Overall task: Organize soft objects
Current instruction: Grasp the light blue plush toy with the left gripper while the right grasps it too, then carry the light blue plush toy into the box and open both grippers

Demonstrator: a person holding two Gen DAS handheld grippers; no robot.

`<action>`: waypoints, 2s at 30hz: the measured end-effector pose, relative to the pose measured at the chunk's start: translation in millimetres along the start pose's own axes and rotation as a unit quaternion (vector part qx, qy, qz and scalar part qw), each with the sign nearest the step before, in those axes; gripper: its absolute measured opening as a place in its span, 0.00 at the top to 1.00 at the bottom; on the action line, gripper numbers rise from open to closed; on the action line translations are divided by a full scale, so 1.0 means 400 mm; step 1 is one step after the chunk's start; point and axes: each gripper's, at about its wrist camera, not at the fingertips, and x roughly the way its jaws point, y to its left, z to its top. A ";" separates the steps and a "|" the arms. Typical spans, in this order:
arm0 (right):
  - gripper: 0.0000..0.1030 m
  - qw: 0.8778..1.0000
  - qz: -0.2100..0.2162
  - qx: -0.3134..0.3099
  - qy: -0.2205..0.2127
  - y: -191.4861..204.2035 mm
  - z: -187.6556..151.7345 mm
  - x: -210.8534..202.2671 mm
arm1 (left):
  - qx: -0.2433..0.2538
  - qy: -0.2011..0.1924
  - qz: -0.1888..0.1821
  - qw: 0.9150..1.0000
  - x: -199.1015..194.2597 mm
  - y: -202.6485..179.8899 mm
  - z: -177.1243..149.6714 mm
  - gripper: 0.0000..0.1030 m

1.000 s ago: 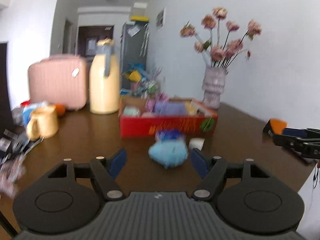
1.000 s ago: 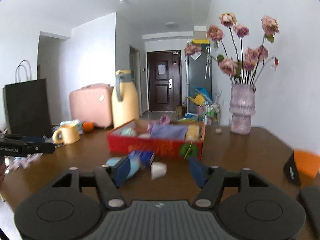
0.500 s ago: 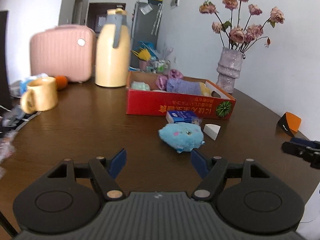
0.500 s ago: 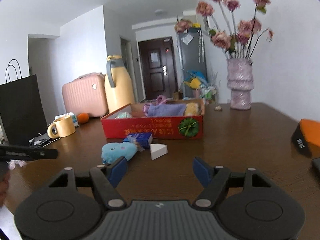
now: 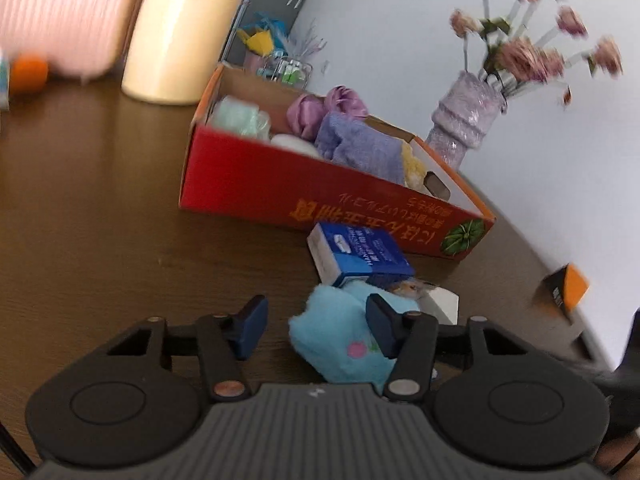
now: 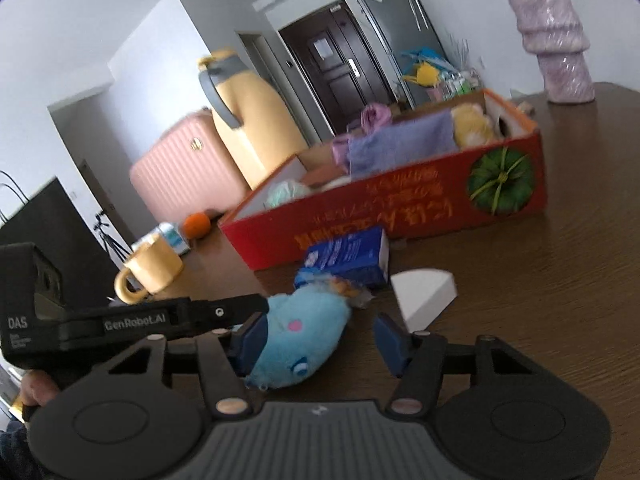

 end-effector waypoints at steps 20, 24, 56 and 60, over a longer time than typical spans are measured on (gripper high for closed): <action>0.70 0.996 0.050 0.067 0.031 0.021 -0.096 -0.075 | -0.061 0.024 -0.053 0.996 -0.081 0.006 -0.092 0.64; 0.70 0.996 0.057 0.047 0.040 0.033 -0.152 -0.166 | -0.086 0.021 -0.058 0.994 -0.177 -0.024 -0.194 0.64; 0.73 0.996 0.046 0.014 -0.069 -0.053 0.330 -0.109 | -0.014 -0.044 -0.137 0.989 -0.036 -0.199 0.225 0.67; 0.73 0.999 0.025 0.028 -0.009 -0.117 0.439 0.070 | -0.040 -0.002 -0.114 0.993 0.136 -0.146 0.354 0.67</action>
